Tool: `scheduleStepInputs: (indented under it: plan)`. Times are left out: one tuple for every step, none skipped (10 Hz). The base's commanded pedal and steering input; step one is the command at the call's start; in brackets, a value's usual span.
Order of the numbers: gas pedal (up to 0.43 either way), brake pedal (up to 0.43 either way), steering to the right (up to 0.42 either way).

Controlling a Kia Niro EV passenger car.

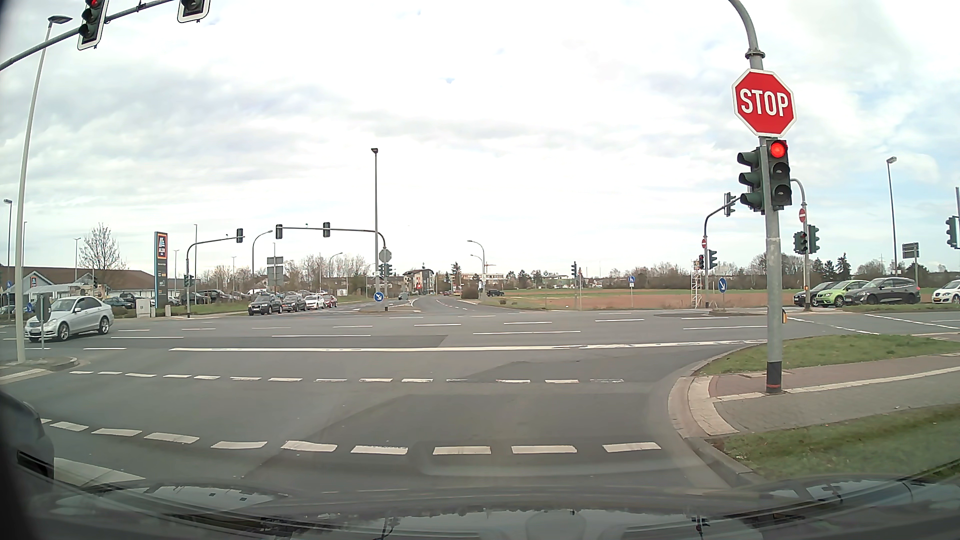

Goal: Follow the waypoints while adhering to traffic rules and regulations

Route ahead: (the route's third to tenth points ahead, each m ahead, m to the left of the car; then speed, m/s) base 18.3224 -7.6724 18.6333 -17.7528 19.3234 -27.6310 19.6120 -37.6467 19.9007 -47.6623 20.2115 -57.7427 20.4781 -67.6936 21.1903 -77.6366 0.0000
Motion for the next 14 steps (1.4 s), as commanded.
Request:
scheduleStepInputs:
  plan:
    - [0.0, 0.287, -0.001]
    - [0.0, 0.287, -0.001]
    - [0.0, 0.287, -0.001]
    - [0.0, 0.287, -0.001]
    - [0.0, 0.287, -0.001]
    - [0.0, 0.287, -0.001]
    - [0.0, 0.287, -0.001]
    - [0.0, 0.287, -0.001]
    - [0.0, 0.287, -0.001]
    - [0.0, 0.287, -0.001]
    - [0.0, 0.287, -0.001]
    - [0.0, 0.287, -0.001]
    - [0.0, 0.287, -0.001]
    - [0.0, 0.287, -0.001]
